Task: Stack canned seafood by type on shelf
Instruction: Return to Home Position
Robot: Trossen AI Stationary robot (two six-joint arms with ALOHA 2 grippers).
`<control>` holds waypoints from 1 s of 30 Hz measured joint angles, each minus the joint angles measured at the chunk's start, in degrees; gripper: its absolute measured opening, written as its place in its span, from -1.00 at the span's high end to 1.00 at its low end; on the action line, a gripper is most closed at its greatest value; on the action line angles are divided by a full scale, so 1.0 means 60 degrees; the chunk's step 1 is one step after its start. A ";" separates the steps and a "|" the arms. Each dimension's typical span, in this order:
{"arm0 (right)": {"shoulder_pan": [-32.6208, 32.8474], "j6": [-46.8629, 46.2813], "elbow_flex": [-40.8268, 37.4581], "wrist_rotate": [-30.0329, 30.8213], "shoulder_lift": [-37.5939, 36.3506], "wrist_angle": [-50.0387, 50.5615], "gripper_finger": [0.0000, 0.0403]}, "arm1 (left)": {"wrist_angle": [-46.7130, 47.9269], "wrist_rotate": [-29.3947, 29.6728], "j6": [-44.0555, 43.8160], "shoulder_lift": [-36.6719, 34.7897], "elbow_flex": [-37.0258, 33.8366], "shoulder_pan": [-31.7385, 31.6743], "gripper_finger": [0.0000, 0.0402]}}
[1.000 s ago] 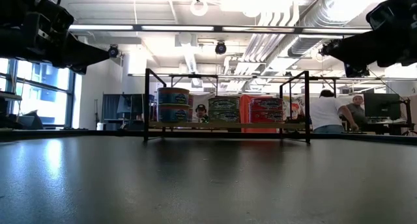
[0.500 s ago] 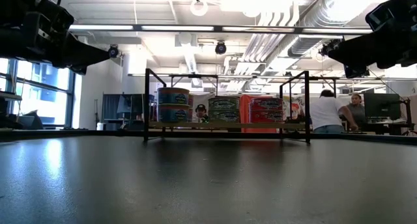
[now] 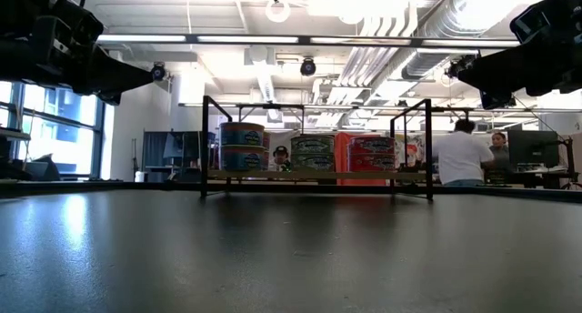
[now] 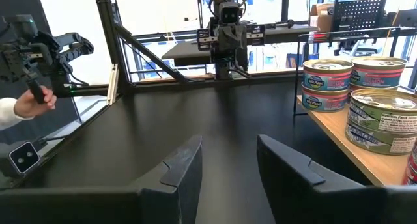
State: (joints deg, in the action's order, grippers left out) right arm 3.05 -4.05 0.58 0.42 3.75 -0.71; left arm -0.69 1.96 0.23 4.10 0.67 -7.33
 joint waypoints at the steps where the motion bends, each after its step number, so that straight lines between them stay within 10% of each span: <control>1: 0.0000 0.0002 0.0000 0.0001 0.0000 0.0000 0.32 | 0.0000 0.0000 0.0000 0.0000 0.0000 0.0000 1.00; 30: 0.0000 0.0004 0.0004 0.0001 -0.0004 0.0004 0.32 | 0.0004 0.0000 -0.0273 0.0004 0.0000 -0.0004 1.00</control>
State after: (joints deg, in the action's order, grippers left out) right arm 3.05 -4.03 0.60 0.43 3.73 -0.69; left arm -0.67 1.96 -1.41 4.12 0.67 -7.35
